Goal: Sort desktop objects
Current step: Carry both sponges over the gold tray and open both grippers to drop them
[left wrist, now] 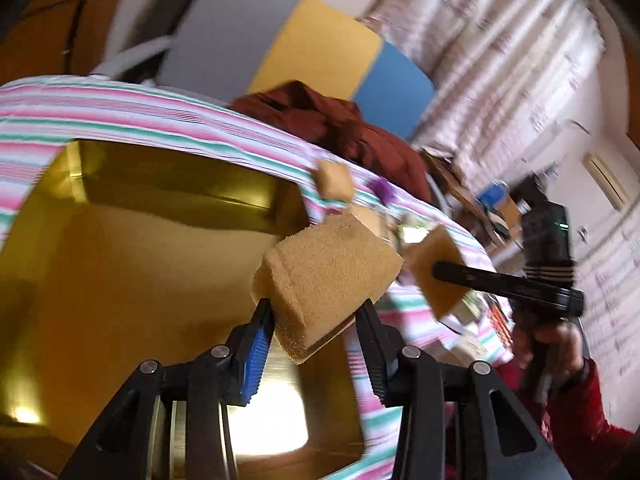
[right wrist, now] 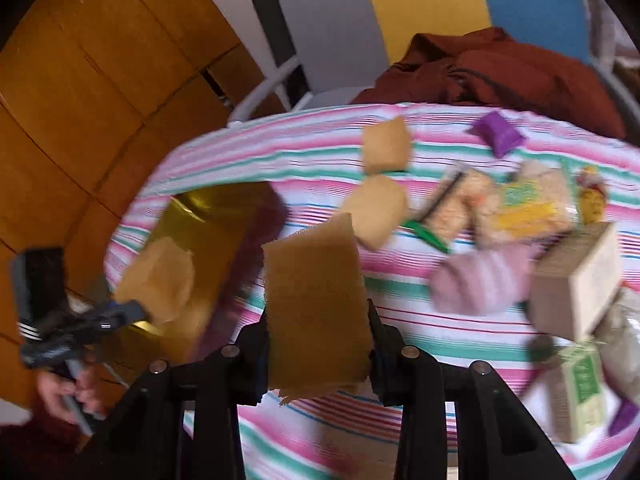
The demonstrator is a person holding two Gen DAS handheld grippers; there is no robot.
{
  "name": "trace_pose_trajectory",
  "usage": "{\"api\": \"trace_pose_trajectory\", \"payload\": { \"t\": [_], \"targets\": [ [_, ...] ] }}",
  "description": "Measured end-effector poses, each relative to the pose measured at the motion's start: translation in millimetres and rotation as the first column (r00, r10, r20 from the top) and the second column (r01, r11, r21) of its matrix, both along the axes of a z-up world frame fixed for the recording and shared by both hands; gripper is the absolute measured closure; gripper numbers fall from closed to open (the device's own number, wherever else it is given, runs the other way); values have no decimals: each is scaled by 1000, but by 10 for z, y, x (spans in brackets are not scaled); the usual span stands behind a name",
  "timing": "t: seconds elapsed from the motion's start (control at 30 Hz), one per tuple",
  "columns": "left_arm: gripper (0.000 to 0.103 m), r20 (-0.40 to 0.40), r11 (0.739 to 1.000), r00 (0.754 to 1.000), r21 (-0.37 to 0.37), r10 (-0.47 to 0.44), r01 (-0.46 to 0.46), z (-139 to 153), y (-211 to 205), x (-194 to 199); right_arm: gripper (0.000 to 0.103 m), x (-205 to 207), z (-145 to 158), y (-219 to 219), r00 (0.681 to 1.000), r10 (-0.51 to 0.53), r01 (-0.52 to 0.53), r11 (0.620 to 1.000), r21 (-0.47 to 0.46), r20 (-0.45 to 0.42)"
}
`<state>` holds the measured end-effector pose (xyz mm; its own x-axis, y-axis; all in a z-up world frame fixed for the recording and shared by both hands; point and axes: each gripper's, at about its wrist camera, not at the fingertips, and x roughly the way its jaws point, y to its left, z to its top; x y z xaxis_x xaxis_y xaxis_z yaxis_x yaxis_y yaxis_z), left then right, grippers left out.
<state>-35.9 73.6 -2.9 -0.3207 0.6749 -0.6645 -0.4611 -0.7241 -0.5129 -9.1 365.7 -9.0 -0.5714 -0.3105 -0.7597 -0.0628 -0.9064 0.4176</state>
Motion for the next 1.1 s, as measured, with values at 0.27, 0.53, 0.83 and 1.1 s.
{"api": "trace_pose_trajectory", "payload": {
  "t": [0.27, 0.53, 0.83, 1.1],
  "targets": [
    [61, -1, 981, 985, -99, 170, -169, -159, -572, -451, 64, -613, 67, -943, 993, 105, -105, 994, -3, 46],
    [60, -20, 938, 958, -201, 286, -284, -301, -837, -1007, 64, -1400, -271, -1627, 981, 111, -113, 994, 2, 159],
    [43, -29, 906, 928, -210, 371, -368, -346, -989, -1321, 62, -2012, -546, -1917, 980, 58, -43, 996, -83, 189],
    [41, -42, 881, 890, -131, 454, -455, -198, -1238, -1175, 28, -1913, -434, -1853, 991, 13, 8, 988, -156, 131]
  ]
}}
